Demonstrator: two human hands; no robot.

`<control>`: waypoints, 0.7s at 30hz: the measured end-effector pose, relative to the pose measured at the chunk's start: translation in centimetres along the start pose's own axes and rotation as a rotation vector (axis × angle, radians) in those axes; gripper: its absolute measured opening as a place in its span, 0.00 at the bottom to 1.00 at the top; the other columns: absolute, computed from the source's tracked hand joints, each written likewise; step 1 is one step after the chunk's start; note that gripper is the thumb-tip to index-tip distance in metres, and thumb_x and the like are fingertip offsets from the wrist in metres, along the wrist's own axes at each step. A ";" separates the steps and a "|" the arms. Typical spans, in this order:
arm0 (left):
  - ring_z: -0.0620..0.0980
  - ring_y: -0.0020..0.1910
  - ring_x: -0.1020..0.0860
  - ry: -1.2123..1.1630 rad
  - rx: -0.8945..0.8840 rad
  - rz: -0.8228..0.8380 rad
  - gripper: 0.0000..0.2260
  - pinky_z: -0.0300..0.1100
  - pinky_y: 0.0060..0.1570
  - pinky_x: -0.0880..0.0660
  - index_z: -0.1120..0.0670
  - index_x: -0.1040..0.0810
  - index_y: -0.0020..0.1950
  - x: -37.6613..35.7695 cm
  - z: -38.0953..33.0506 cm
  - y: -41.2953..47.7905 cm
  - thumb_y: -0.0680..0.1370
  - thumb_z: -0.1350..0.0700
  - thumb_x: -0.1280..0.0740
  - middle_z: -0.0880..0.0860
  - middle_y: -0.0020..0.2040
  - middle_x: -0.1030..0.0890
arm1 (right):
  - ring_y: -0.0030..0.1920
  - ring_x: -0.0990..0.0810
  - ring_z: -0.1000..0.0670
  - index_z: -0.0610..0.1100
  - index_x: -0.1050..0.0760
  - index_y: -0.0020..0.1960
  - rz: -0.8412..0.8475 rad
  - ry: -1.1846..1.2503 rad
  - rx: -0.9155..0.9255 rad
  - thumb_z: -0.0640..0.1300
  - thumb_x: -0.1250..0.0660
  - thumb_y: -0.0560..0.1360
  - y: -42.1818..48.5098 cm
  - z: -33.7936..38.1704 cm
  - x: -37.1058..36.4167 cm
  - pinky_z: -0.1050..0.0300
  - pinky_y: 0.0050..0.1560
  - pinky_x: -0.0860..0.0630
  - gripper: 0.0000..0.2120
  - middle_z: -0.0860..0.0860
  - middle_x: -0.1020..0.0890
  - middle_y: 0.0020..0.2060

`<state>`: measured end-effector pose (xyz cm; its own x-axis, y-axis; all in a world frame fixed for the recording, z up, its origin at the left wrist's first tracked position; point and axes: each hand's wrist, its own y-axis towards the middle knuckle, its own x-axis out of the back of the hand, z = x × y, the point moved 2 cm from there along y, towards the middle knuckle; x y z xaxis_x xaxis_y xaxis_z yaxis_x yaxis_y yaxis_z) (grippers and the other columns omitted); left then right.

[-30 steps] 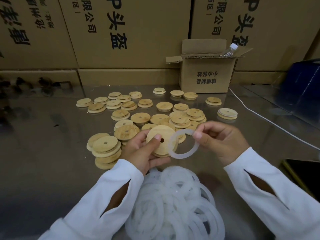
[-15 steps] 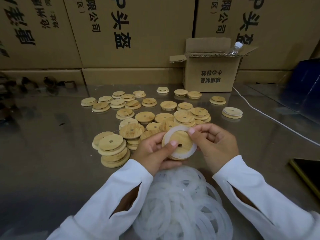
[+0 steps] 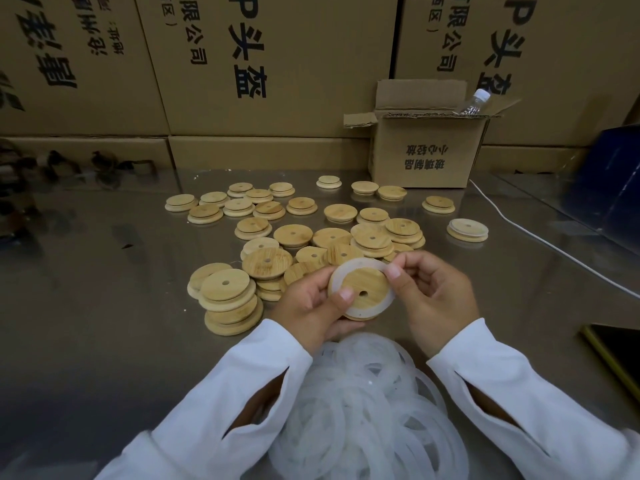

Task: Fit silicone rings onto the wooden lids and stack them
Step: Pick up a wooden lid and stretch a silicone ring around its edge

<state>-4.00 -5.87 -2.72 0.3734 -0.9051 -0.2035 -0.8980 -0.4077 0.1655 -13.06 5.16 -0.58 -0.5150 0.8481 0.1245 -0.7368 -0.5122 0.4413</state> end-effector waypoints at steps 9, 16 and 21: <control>0.58 0.51 0.19 -0.088 -0.011 -0.017 0.10 0.42 0.42 0.20 0.55 0.24 0.54 0.0 0.0 0.2 0.75 0.60 0.39 0.58 0.49 0.19 | 0.36 0.26 0.57 0.44 0.26 0.39 0.013 -0.001 0.012 0.34 0.37 0.74 0.0 0.1 -0.2 0.70 0.39 0.27 0.08 0.50 0.23 0.35; 0.55 0.52 0.19 -0.081 -0.103 -0.048 0.17 0.44 0.45 0.21 0.57 0.25 0.57 -0.2 -0.6 -0.1 0.70 0.55 0.38 0.57 0.51 0.18 | 0.37 0.24 0.57 0.46 0.25 0.39 0.000 0.007 0.049 0.35 0.36 0.74 0.1 0.3 -0.1 0.70 0.40 0.26 0.08 0.50 0.21 0.36; 0.56 0.52 0.19 -0.116 -0.134 -0.082 0.14 0.44 0.45 0.21 0.57 0.25 0.58 -0.4 -0.4 -0.5 0.73 0.56 0.35 0.58 0.52 0.18 | 0.33 0.23 0.61 0.46 0.23 0.38 0.035 0.112 0.009 0.36 0.33 0.71 0.6 0.4 0.4 0.72 0.36 0.28 0.06 0.56 0.20 0.31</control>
<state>-3.62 -5.33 -2.28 0.4082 -0.8512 -0.3298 -0.8235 -0.4993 0.2693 -13.52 5.20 0.11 -0.5866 0.8089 0.0398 -0.7138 -0.5396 0.4465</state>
